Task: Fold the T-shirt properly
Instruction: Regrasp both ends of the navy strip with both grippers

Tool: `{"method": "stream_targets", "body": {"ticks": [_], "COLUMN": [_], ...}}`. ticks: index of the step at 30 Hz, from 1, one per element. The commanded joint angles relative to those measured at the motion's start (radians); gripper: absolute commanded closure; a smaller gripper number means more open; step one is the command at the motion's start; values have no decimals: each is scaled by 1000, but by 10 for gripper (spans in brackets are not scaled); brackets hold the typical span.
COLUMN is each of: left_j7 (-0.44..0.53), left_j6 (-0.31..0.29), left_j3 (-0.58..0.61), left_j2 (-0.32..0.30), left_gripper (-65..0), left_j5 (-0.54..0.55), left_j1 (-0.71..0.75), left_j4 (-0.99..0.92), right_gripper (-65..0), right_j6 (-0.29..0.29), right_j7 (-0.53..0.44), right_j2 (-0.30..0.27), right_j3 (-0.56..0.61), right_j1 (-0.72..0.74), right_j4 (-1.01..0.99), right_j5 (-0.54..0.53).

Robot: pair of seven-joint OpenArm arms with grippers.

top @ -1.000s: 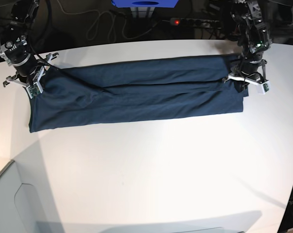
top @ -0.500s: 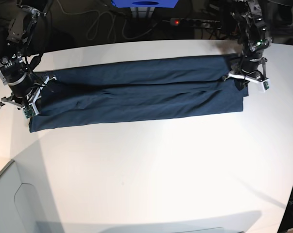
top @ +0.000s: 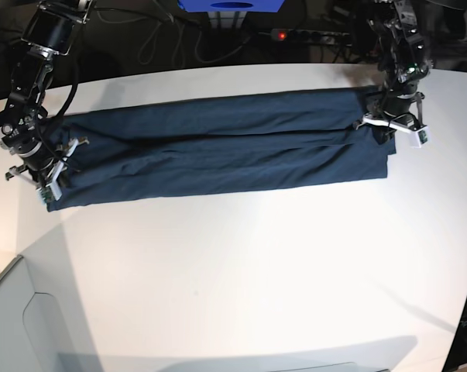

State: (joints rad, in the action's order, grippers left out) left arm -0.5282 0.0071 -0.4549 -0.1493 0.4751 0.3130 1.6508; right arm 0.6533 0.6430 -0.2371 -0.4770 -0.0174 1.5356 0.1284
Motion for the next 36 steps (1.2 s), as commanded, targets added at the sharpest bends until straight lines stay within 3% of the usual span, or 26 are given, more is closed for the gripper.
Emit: {"method": "stream_targets", "body": {"ticks": [1,2,7,9,14,20,29,36], "left_j7": [18,18,18,18,20,27,27,23], "left_j6": [1,1,1,0,1,1,-5,-6], "left_j3": [-5,-5,-9,-11,-15,-48,-43,-48], "left_j2": [-9,-8,21,23,24,24,24,23], "left_gripper": [0,-6,-189,-240,-277,-281,-370,-371], "left_j5": [7,7,7,7,7,7,7,7], "left_j1": [-4,-4,-2,-1,31,28,-4,7], "left_j4": [19,21,32,45,108,55,-27,-39], "right_gripper": [-44,-82,-346,-414,-424,-424,-424,-424], "right_j6": [12,12,12,12,12,12,12,12], "right_j7": [-18,-18,-19,-18,-16,-27,-64,-70], "right_j2": [-28,-37,-43,-28,9,46,38,37], "right_j3": [14,28,-1,-30,-1,47,48,48], "right_j1": [14,14,-11,-37,-109,-123,-94,-95], "right_j4": [6,-2,73,156,273,174,12,-7], "right_j5": [-13,-13,-17,-19,-16,-16,-14,-14]}}
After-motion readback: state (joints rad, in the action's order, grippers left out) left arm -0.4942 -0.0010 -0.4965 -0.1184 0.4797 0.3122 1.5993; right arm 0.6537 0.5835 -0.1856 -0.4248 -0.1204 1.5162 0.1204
